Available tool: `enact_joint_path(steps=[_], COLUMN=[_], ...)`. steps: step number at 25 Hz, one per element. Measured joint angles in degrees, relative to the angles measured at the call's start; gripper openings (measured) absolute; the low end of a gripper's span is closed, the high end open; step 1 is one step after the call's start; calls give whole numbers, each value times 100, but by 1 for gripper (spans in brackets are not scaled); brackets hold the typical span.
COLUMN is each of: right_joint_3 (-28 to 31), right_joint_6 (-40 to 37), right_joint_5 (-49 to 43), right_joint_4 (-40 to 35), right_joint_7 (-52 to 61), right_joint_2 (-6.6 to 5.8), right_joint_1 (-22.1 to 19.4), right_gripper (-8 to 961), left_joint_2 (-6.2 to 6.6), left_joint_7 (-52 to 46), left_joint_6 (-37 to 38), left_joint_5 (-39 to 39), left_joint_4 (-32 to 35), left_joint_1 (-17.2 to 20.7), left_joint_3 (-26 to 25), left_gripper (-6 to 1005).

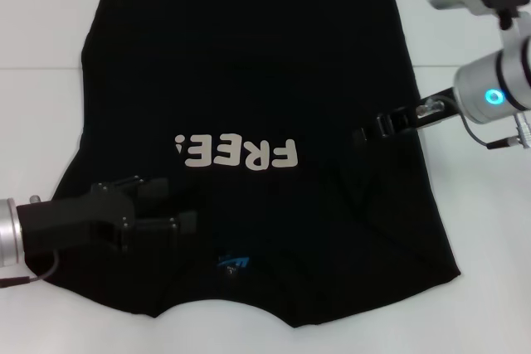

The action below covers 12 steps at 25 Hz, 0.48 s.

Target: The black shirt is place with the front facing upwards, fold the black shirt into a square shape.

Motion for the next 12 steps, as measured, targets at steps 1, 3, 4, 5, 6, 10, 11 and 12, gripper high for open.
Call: enact_joint_path(steps=[1,3,4,5,6,10,11,12], right_joint_3=[15,133,238,351,518,902,944,984], right_joint_6=[-2,-10,-33,-70,-188,-921,-1078,-1207], right_joint_5=[249,767,1032,1293,1720,2861,2995,3103], right_joint_4=[1,19,56,106,211,731,832,901], right_joint_7=[-92,-375,-597,-853,-1338,-3709,-4249,-4762], right_joint_2=[-35,-123,-159,-196,-250,-403,-405,-388], right_joint_1=[-116,-373,-497,-624,-794,-1363,-1497,-1635], right_gripper=[51,124,161,197,277,532,581,629], left_joint_2=[-3,3,26,53,107,476,540,628], left_joint_7=[-79,-387,-713,-952,-1359,-3081,-3361,-3834], left_joint_6=[3,8,18,21,32,62,70,70], left_joint_5=[-30,-99,-141,-145,-151,-49,16,126], left_joint_4=[-4,-4,11,21,34,59,94,166], left_joint_1=[4,7,3,-5,-26,-93,-97,-98], left_joint_3=[-4,-23,-51,-79,-121,-187,-189,-197], left_gripper=[951,951,949,946,944,935,933,930])
